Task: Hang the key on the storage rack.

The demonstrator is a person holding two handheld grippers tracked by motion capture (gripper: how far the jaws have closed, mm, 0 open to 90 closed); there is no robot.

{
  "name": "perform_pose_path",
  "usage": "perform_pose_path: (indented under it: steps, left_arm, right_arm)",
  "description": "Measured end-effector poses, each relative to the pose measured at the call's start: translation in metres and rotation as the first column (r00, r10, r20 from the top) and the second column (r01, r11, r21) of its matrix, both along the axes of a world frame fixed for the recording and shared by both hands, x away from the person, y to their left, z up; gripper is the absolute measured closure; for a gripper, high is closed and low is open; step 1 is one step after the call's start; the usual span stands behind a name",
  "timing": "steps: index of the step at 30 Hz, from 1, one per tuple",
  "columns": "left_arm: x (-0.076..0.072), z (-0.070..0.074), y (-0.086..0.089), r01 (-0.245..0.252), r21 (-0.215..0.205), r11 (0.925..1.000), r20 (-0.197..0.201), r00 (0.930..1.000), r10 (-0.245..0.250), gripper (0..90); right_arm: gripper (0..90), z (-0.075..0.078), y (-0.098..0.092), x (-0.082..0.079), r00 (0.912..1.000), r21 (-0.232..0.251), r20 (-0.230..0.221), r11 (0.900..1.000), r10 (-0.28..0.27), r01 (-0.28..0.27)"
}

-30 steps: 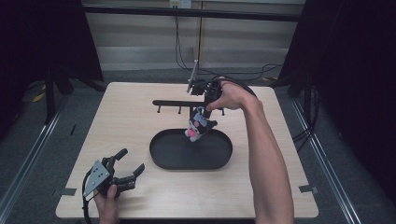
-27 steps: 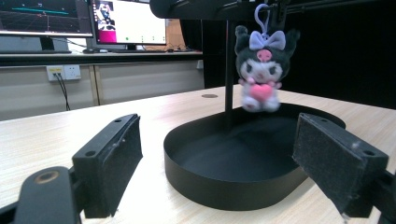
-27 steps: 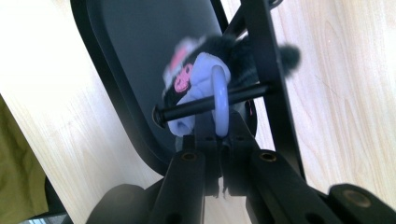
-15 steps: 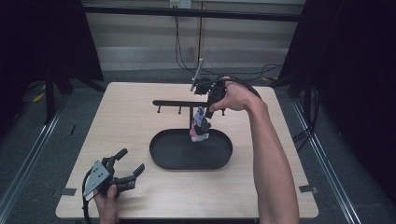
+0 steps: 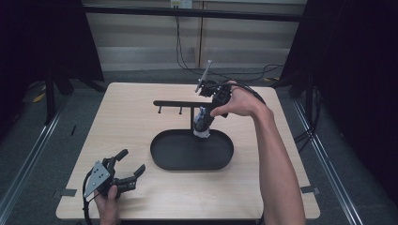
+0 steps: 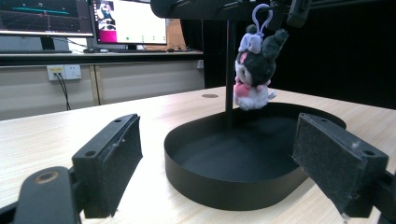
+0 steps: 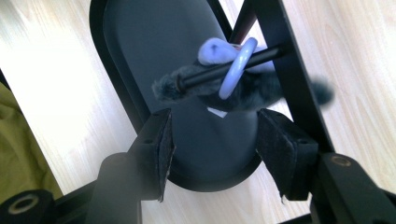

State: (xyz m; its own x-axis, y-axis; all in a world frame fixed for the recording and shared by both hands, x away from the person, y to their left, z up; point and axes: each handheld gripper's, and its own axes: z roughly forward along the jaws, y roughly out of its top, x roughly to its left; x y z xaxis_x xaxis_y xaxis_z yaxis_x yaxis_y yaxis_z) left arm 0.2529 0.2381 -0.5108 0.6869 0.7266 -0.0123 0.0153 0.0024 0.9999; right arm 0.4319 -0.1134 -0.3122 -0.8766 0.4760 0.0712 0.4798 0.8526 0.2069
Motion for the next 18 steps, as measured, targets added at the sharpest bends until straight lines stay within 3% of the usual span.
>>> perform_pose_path:
  steps: [8, 11, 18]
  left_arm:
    - [0.0, 0.0, 0.001, 0.005, 0.009, 1.0, 0.0, 1.0, -0.005, 15.3]
    - [0.0, 0.0, 0.0, 0.006, 0.004, 1.0, 0.001, 1.0, -0.006, 15.2]
    - [0.0, 0.0, 0.001, 0.005, 0.01, 0.9999, -0.001, 1.0, -0.005, 15.2]
  right_arm:
    - [38.2, 0.001, 0.001, -0.012, 1.0, 0.022, 0.004, 1.0, -0.002, 0.002]
    - [35.3, 0.001, 0.0, -0.018, 0.9995, 0.06, 0.025, 0.998, -0.017, 0.015]
    - [26.7, -0.006, 0.0, -0.034, 0.999, 0.114, 0.007, 0.992, -0.045, 0.044]
